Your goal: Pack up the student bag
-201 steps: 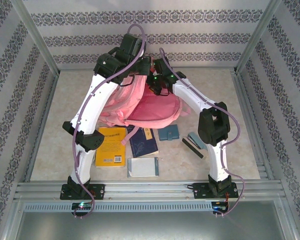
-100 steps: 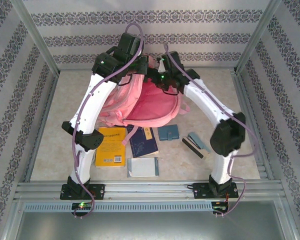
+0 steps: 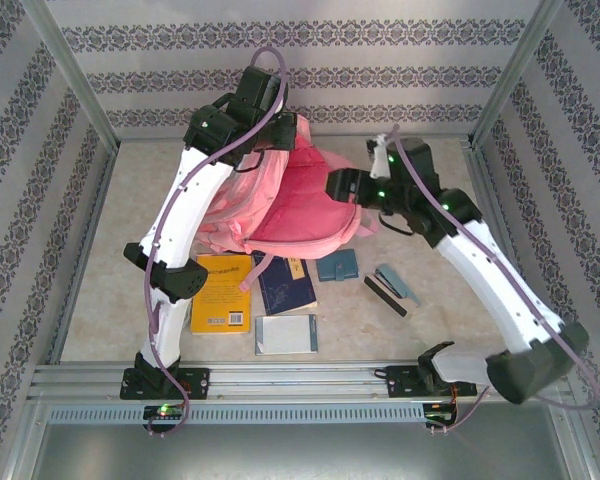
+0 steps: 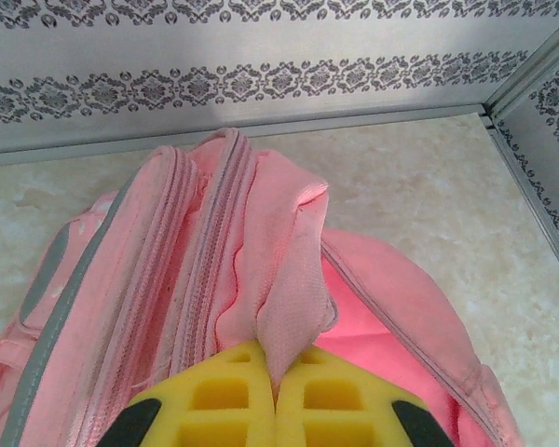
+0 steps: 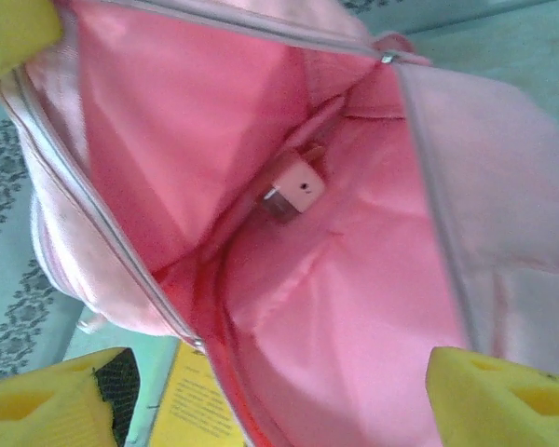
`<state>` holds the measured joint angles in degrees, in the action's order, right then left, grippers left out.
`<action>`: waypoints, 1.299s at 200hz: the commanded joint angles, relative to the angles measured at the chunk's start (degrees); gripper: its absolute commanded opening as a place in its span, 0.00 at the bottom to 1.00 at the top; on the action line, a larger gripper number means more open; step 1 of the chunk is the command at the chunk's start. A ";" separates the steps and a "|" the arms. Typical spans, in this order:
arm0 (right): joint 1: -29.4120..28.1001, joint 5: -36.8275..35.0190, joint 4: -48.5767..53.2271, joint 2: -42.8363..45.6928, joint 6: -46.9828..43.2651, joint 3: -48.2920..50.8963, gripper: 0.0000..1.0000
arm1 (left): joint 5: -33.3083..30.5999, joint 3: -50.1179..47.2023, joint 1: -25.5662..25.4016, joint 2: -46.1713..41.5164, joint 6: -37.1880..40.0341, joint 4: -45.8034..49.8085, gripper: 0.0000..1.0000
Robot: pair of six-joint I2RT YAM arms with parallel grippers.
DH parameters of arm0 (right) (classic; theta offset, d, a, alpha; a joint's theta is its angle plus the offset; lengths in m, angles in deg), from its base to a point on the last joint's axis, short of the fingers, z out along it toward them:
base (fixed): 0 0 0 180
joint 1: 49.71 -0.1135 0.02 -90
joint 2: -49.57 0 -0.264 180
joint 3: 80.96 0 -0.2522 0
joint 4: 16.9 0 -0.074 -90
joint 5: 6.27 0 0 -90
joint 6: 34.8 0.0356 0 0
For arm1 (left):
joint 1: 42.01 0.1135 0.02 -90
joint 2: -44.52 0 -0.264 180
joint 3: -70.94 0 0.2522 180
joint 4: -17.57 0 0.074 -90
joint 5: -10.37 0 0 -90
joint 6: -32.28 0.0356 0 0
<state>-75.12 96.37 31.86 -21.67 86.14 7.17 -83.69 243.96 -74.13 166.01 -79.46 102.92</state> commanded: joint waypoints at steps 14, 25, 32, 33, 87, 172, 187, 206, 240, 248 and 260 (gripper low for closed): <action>4.87 -8.03 7.90 7.52 0.10 11.06 0.75 | 2.89 2.61 0.60 0.97 -2.72 -2.20 0.00; 7.18 -8.22 12.00 7.37 2.60 13.49 0.79 | 3.73 2.62 0.48 1.52 -3.56 -2.16 0.00; 8.21 -8.29 13.59 7.18 3.89 15.31 0.81 | 4.46 2.64 0.32 1.88 -4.01 -1.95 0.00; 8.37 -8.22 13.73 7.22 4.10 15.64 0.82 | 4.61 2.64 0.31 1.94 -4.06 -1.97 0.00; 14.57 -12.26 15.22 6.21 6.54 26.56 0.93 | 11.20 2.68 0.08 4.84 -6.24 1.59 0.00; 16.37 -11.91 12.22 -0.02 4.85 26.85 0.94 | 15.11 2.71 0.21 5.60 -4.72 6.27 0.00; 18.14 -9.28 9.74 -2.72 6.55 29.36 0.97 | 15.39 2.80 0.15 5.51 -4.90 5.87 0.00; 21.05 -3.55 5.14 -4.42 7.99 33.03 0.98 | 15.33 2.80 0.30 5.40 -4.83 5.86 0.00; 23.01 0.35 1.85 -3.04 7.88 36.16 0.98 | 15.37 2.81 0.47 5.21 -4.38 6.40 0.00; 23.03 1.96 1.21 -2.32 8.23 37.03 0.98 | 15.30 2.78 0.47 5.19 -4.27 6.40 0.00; 22.91 3.87 0.79 -1.04 9.48 38.41 0.98 | 15.17 2.85 0.52 5.09 -4.13 6.40 0.00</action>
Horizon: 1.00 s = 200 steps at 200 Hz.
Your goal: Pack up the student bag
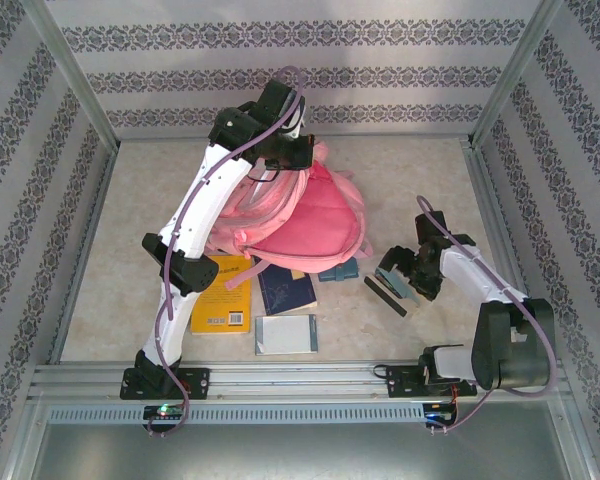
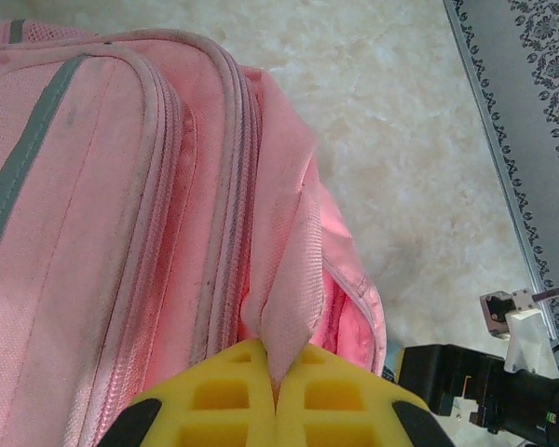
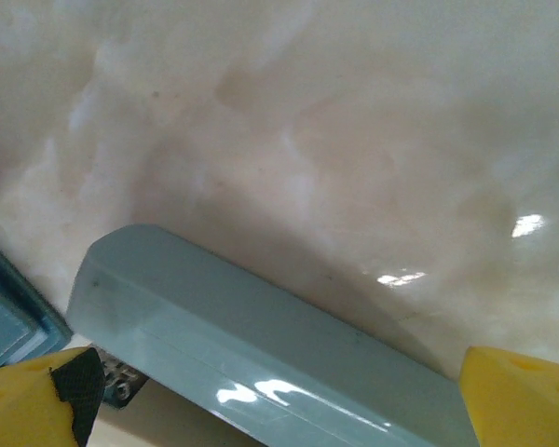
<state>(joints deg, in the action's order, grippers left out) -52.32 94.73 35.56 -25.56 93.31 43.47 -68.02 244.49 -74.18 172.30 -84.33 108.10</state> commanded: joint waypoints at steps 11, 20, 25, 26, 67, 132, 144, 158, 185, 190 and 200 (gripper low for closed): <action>0.08 7.27 -3.41 4.34 3.60 3.77 0.98 | -0.54 2.31 0.64 -1.29 0.79 1.10 0.00; -0.07 8.86 -4.09 5.73 4.92 5.38 0.98 | -0.52 2.35 0.70 -1.30 0.85 1.10 0.00; -0.16 9.64 -4.57 6.41 5.66 6.34 0.98 | -0.54 2.36 0.76 -1.23 0.86 1.14 0.00; -0.22 9.86 -4.67 6.54 5.84 6.49 0.98 | -0.50 2.36 0.77 -1.27 0.86 1.12 0.00; -6.41 8.34 -3.16 9.71 7.33 9.06 0.98 | -0.21 2.37 0.78 -1.27 0.87 0.96 0.00; -19.79 -5.63 2.70 6.80 7.98 7.16 0.98 | -0.25 2.37 0.79 -1.87 1.24 1.97 0.00; -21.78 -7.01 2.71 4.66 7.17 6.34 0.98 | -0.42 2.37 0.79 -1.95 1.46 2.29 0.00; -24.37 -9.78 3.60 1.33 6.09 4.82 0.98 | -0.43 2.37 0.83 -2.05 1.47 2.63 0.00; -27.54 -12.67 3.91 -2.34 5.65 4.18 0.97 | -0.19 2.37 0.77 -2.12 1.21 2.86 0.00; -27.93 -13.09 3.72 -2.11 5.73 4.27 0.96 | -0.27 2.37 0.74 -2.19 1.20 2.87 0.00; -28.82 -13.88 3.43 -1.33 5.96 4.43 0.93 | -0.41 2.37 0.79 -2.40 1.21 2.95 0.00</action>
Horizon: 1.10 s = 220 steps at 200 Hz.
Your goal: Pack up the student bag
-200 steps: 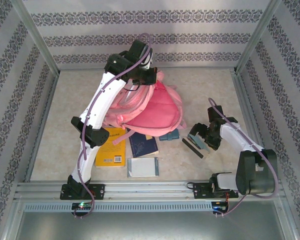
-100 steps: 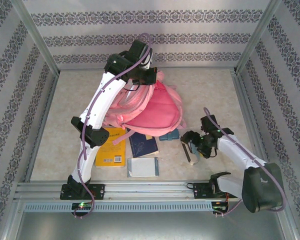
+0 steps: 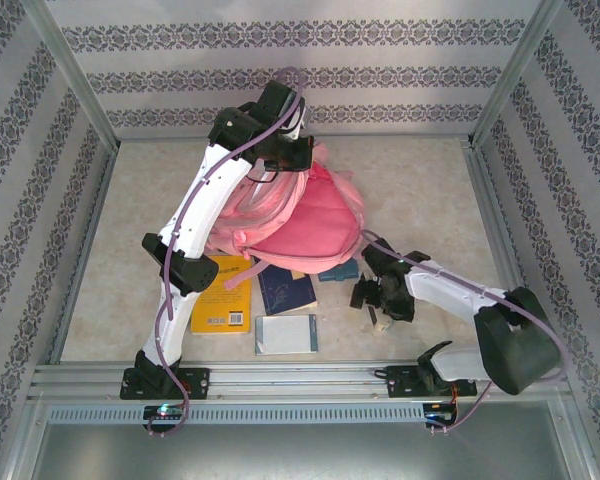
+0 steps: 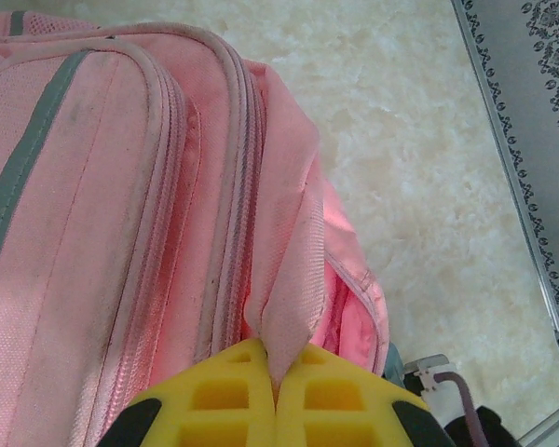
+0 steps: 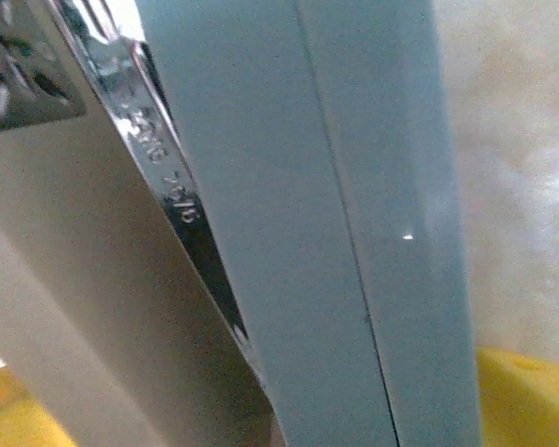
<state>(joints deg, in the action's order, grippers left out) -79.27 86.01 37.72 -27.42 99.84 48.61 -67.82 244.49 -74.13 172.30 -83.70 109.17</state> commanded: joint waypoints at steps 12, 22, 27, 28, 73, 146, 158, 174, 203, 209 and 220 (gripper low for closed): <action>-2.25 -5.37 0.99 1.61 -0.52 -0.62 0.85 | -0.75 2.33 0.74 -2.68 0.59 2.05 0.00; -2.34 -4.58 0.44 2.42 -0.69 -0.44 0.79 | -0.78 2.37 0.74 -2.77 0.58 2.27 0.00; -2.34 -4.44 0.41 2.71 -0.70 -0.43 0.77 | -0.82 2.36 0.74 -2.83 0.59 2.31 0.00; -2.34 -4.42 0.43 2.76 -0.66 -0.43 0.76 | -0.82 2.37 0.70 -2.86 0.63 2.36 0.00; -2.35 -3.86 1.30 4.63 0.11 -0.03 0.62 | -1.13 2.33 0.74 -3.20 0.73 2.59 0.00; -2.25 -3.84 2.81 9.01 2.32 1.33 0.54 | -1.43 2.37 0.76 -3.32 1.24 2.68 0.00; -2.16 -4.15 3.78 9.91 2.87 1.25 0.54 | -1.42 2.32 0.81 -3.34 1.28 2.76 0.00; -2.17 -4.60 5.35 11.25 3.65 1.16 0.52 | -1.40 2.37 0.78 -3.59 1.28 2.80 0.00; -1.91 -5.90 8.77 15.87 4.81 0.30 0.52 | -1.50 2.37 0.91 -3.87 1.28 2.99 0.00; -1.69 -6.14 9.23 17.01 4.72 0.00 0.52 | -1.51 2.37 0.99 -3.98 1.28 3.03 0.00; -1.32 -7.02 10.38 18.65 4.43 -0.83 0.52 | -1.29 2.37 1.06 -3.95 1.29 3.10 0.00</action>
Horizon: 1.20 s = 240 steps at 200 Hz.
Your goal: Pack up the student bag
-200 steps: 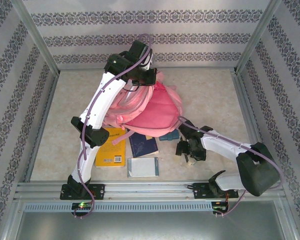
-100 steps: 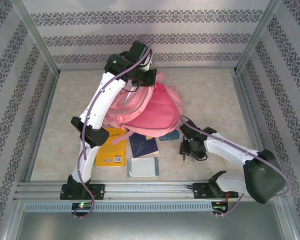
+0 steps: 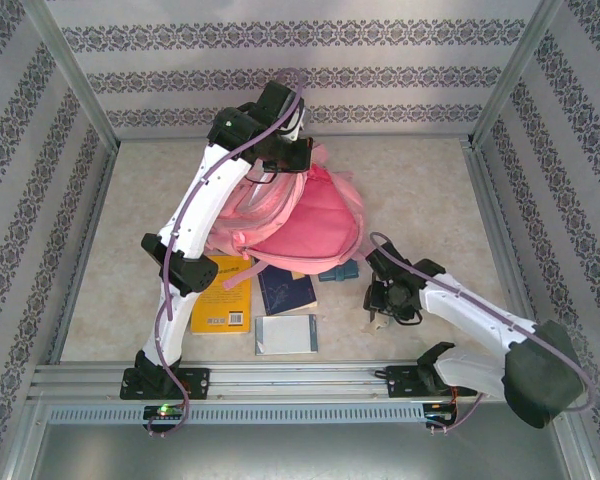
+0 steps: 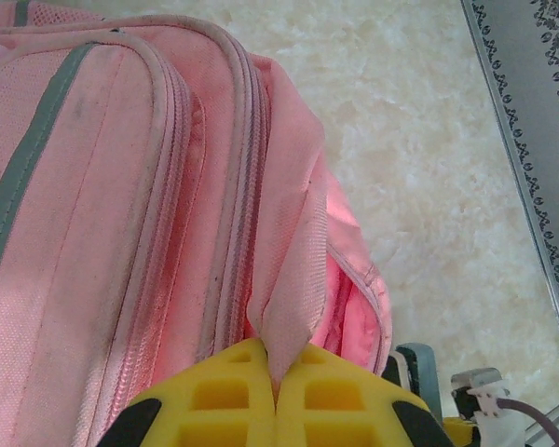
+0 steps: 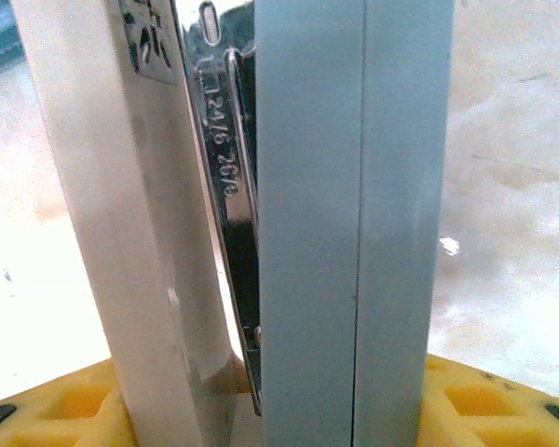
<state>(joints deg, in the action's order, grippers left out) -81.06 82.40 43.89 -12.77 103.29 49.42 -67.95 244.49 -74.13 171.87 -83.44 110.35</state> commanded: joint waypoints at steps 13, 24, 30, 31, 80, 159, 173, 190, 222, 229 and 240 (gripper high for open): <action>0.97 -4.74 5.99 5.37 0.18 -3.18 0.51 | -1.05 2.37 1.14 -3.74 1.00 1.92 0.00; 1.66 -5.52 7.43 6.29 -0.50 -4.73 0.51 | -0.70 2.37 1.31 -3.83 0.97 1.92 0.00; 2.05 -5.95 8.12 6.76 -0.96 -5.85 0.51 | -0.44 2.37 1.39 -3.89 0.93 1.86 0.00; 2.11 -6.05 8.28 6.82 -1.06 -6.05 0.51 | -0.39 2.37 1.42 -3.87 0.93 1.85 0.00; 3.76 -6.58 6.91 8.51 -4.83 -18.52 0.52 | 1.52 2.36 3.33 -4.79 -0.06 1.77 0.00; 2.13 18.78 -20.17 -7.48 2.25 -30.42 0.51 | 7.24 2.44 6.97 -5.48 -4.41 -0.94 0.00; 1.30 20.87 -24.00 -11.43 4.25 -32.21 0.51 | 7.69 2.46 7.19 -5.45 -4.83 -1.59 0.00; -0.03 22.51 -29.19 -15.89 6.93 -33.49 0.51 | 8.30 2.41 7.49 -5.34 -5.41 -2.65 0.00; -2.28 24.49 -34.79 -25.36 8.54 -37.36 0.52 | 9.60 2.42 8.31 -5.08 -6.86 -4.29 0.00; -2.63 24.15 -35.06 -27.47 8.11 -38.33 0.53 | 9.92 2.43 8.46 -5.05 -7.13 -4.63 0.00; -2.87 23.28 -36.65 -30.28 8.43 -39.16 0.52 | 10.13 2.40 8.64 -5.01 -7.67 -5.05 0.00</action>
<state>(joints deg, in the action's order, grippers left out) -83.05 104.33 15.08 -38.63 110.20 13.86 -58.88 244.49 -67.05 169.99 -88.53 109.72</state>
